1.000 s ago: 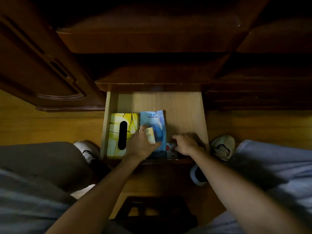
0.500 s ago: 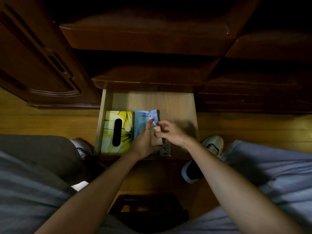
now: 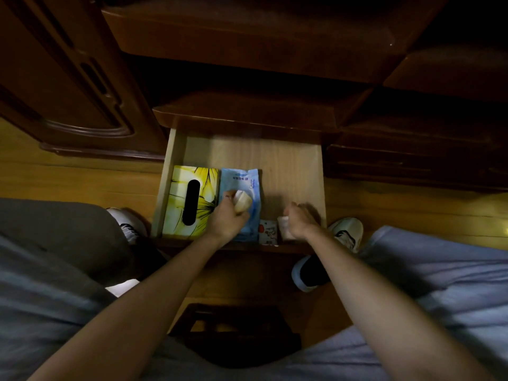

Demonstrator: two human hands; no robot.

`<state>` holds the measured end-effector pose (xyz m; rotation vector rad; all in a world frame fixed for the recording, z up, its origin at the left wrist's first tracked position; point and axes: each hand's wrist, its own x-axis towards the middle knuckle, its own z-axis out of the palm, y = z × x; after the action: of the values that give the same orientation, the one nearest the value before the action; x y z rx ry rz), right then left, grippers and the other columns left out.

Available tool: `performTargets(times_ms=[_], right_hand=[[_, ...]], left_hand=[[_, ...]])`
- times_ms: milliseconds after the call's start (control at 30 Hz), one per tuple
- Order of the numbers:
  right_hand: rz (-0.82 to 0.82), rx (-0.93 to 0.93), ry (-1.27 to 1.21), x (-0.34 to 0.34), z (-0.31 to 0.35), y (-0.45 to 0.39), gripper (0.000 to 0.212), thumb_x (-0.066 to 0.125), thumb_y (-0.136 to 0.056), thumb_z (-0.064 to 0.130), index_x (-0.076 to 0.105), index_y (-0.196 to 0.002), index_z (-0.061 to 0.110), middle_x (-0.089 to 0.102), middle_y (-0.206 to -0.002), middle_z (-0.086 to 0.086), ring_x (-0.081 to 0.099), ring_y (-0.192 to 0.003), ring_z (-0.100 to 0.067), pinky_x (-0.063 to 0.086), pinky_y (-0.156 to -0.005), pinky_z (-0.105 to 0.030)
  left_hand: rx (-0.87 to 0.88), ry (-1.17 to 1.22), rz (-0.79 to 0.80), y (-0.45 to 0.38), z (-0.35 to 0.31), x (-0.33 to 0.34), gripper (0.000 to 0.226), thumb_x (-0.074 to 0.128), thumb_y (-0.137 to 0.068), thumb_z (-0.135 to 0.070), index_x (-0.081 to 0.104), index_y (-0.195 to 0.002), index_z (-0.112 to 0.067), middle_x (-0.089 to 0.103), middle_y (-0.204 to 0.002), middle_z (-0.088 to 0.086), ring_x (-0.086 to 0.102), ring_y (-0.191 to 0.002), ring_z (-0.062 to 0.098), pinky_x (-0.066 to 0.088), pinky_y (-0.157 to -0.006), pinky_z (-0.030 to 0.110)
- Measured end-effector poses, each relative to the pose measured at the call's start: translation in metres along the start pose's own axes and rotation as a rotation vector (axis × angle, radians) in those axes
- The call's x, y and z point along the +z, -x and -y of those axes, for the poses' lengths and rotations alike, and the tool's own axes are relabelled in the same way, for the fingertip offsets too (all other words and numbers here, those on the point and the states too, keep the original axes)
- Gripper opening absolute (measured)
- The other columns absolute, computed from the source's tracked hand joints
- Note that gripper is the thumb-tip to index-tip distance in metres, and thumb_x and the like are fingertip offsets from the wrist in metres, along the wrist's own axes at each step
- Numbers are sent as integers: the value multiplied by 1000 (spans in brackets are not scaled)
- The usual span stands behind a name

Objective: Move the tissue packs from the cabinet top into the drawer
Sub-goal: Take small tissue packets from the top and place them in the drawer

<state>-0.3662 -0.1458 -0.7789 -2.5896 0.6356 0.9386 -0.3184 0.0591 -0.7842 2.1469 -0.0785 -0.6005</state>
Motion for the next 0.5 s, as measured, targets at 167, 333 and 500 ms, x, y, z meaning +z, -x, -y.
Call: performTargets(times_ms=[167, 333, 500], right_hand=[[53, 49, 115, 17, -4, 3, 37, 55, -99, 13, 56, -135, 5, 52, -140, -22, 54, -125, -38, 49, -96, -42], [-46, 46, 246, 10, 1, 9, 29, 69, -93, 23, 64, -117, 9, 68, -117, -14, 64, -107, -31, 46, -71, -33], [-42, 24, 175, -16, 0, 8, 30, 71, -92, 20, 67, -121, 14, 67, -122, -12, 61, -114, -31, 51, -82, -37]], left_hand=[[-63, 125, -24, -3, 2, -2, 42, 72, -85, -10, 51, -122, -7, 68, -108, 13, 64, -90, 23, 55, -80, 39], [-49, 55, 4, 0, 3, -4, 27, 77, -86, -21, 60, -103, -8, 65, -85, 3, 66, -78, 24, 54, -64, 32], [-18, 74, 56, 4, -9, -3, 32, 78, -85, -27, 68, -107, -7, 68, -86, -2, 65, -81, 17, 56, -70, 30]])
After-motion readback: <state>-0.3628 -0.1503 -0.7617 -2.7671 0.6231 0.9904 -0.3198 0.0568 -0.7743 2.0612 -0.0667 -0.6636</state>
